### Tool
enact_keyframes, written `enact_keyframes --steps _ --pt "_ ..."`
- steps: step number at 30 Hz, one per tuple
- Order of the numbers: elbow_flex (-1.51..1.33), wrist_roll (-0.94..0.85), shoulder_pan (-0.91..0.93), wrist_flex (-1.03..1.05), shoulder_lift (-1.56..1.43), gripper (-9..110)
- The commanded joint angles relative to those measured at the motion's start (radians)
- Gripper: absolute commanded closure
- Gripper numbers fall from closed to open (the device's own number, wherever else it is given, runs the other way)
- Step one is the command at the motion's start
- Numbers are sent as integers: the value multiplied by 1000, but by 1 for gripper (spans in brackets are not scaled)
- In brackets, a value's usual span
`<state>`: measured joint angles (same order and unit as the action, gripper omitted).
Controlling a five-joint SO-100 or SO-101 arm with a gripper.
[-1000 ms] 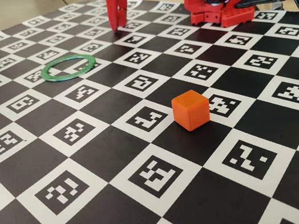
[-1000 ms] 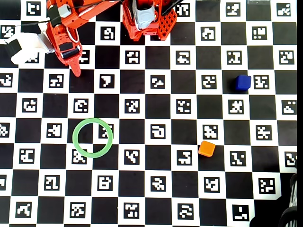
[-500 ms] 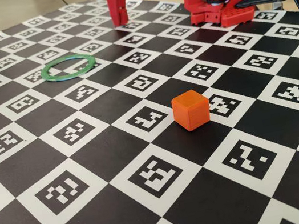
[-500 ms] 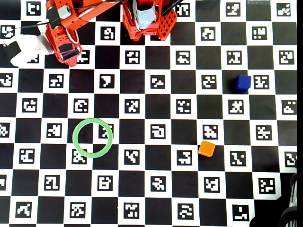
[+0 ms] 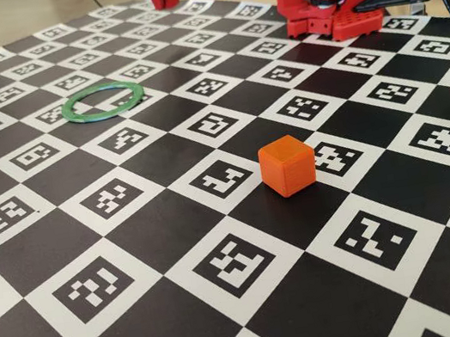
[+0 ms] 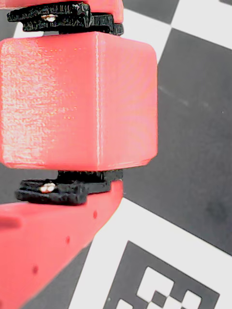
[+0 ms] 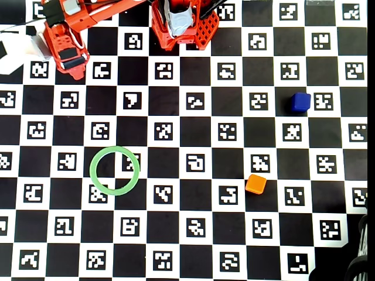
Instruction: Grab the red cube then put it in the green circle then put the blue cube on top and finally the orange cube on top
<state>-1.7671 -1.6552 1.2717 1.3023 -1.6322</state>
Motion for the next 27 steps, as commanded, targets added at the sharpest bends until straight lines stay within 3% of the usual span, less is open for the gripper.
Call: enact_keyframes --steps 1,27 --pt "149 61 -29 46 -69 103" --pt "640 730 -529 474 34 103"
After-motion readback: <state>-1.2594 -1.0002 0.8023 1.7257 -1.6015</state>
